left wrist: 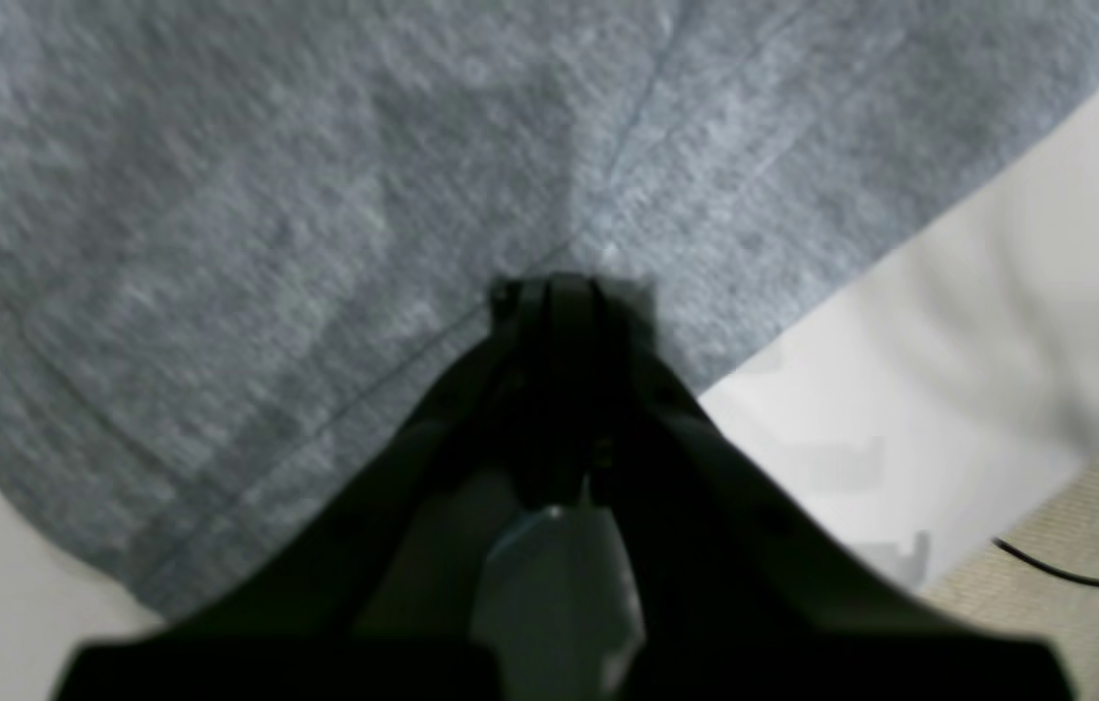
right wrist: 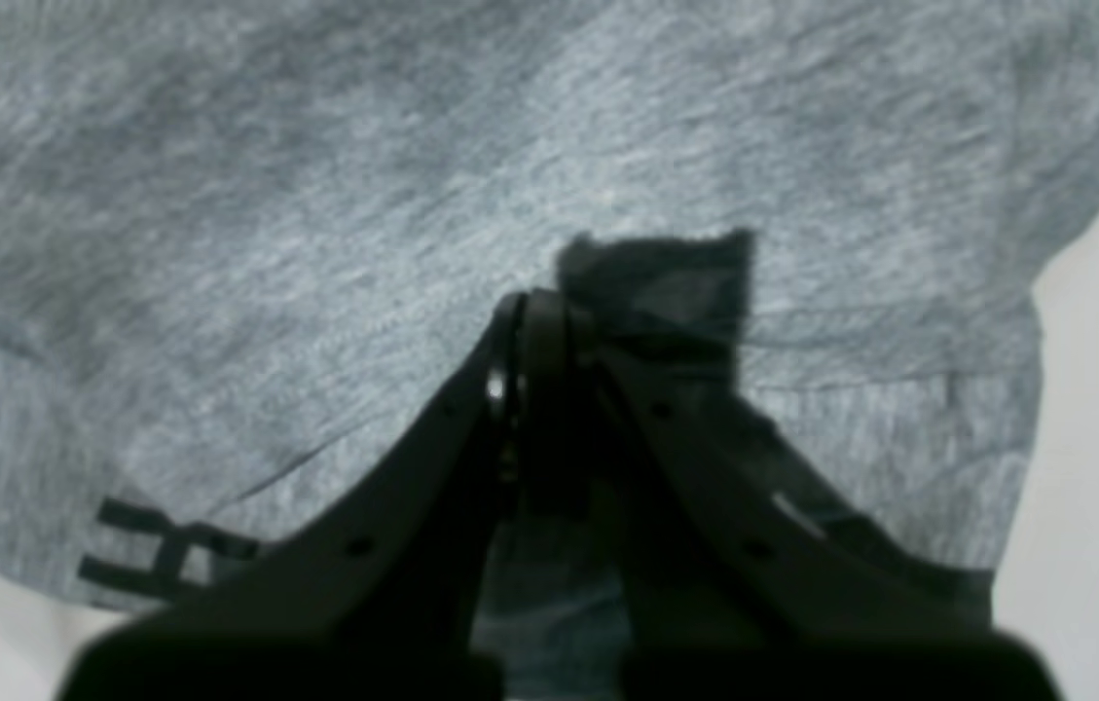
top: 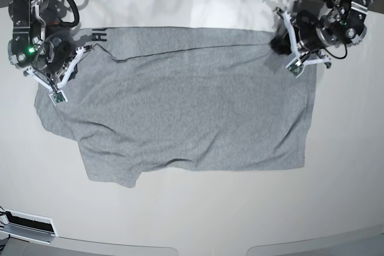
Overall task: Layout the t-shirt on the table in an organized manner, then fold the t-shirt properly
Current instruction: 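Grasp the shoulder edge with both grippers and pull it taut, then release the shoulder and move the left gripper to the hem corner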
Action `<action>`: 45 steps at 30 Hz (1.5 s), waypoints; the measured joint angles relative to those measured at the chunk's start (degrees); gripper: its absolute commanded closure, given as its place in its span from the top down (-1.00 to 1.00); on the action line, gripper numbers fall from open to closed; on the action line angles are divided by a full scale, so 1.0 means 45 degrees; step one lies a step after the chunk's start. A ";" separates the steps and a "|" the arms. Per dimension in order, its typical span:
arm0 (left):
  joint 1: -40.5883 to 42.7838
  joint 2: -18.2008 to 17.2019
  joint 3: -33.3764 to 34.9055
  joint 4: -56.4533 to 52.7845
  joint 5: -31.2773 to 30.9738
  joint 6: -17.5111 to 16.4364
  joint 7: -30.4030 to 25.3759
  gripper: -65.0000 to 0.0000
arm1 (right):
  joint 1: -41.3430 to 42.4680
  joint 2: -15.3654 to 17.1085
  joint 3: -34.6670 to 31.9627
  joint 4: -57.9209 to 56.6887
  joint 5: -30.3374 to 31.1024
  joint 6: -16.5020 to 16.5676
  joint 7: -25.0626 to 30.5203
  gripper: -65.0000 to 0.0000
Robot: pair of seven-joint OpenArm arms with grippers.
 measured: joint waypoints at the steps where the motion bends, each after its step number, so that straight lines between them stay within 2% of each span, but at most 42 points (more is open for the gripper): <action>1: 0.0078 -0.0019 -0.0039 0.0019 0.0000 0.0000 0.0005 -1.00 | -0.0112 0.0019 0.0000 0.0044 0.0000 0.0102 0.0005 -1.00; 2: 0.0112 -0.0015 -0.0053 0.0019 0.0005 -0.0189 0.0015 -1.00 | -0.0209 0.0029 0.0000 0.0107 -0.0005 0.0102 0.0010 -1.00; 11: 0.1137 -0.0199 -0.0063 0.0359 -0.0024 -0.0194 -0.0073 -1.00 | -0.1817 0.0097 0.0000 0.1379 0.0068 0.0102 0.0087 -1.00; 19: 0.2327 -0.0631 -0.0053 0.1885 0.0267 -0.0151 0.1404 -1.00 | -0.3065 0.0141 -0.0024 0.2667 0.0078 0.0155 -0.0330 -1.00; 23: 0.2871 -0.1127 -0.0010 0.2239 0.0253 -0.0180 0.1554 -1.00 | -0.3113 0.0194 -0.0034 0.2705 -0.0102 0.0155 -0.0398 -1.00; 24: 0.2929 -0.1200 0.0015 0.2244 0.0233 0.0068 0.1549 -1.00 | -0.3118 0.0277 -0.0073 0.2705 -0.0092 0.0155 -0.0389 -1.00; 30: 0.2948 -0.1515 0.0019 0.2268 0.0214 0.0214 0.1569 -1.00 | -0.3113 0.0607 -0.0087 0.2701 0.0170 -0.0039 -0.0418 -1.00; 34: 0.2948 -0.1671 0.0015 0.2773 0.0466 0.0403 0.2098 -1.00 | -0.3050 0.0733 -0.0087 0.2754 0.0175 -0.0039 -0.0491 -1.00; 39: 0.2953 -0.1656 0.0005 0.4099 -0.0500 0.0398 0.2089 -1.00 | -0.2905 0.1258 -0.0112 0.3157 -0.0058 -0.0092 -0.0991 -1.00; 43: 0.2958 -0.1651 -0.0889 0.5333 -0.1705 0.1404 0.2055 -1.00 | -0.2909 0.1608 -0.0107 0.4517 0.0525 -0.0189 -0.1044 -1.00; 45: 0.2948 -0.1651 -0.1758 0.5581 -0.2613 0.1423 0.1715 -1.00 | -0.2890 0.1564 -0.0078 0.5173 0.0631 -0.0379 -0.0952 -1.00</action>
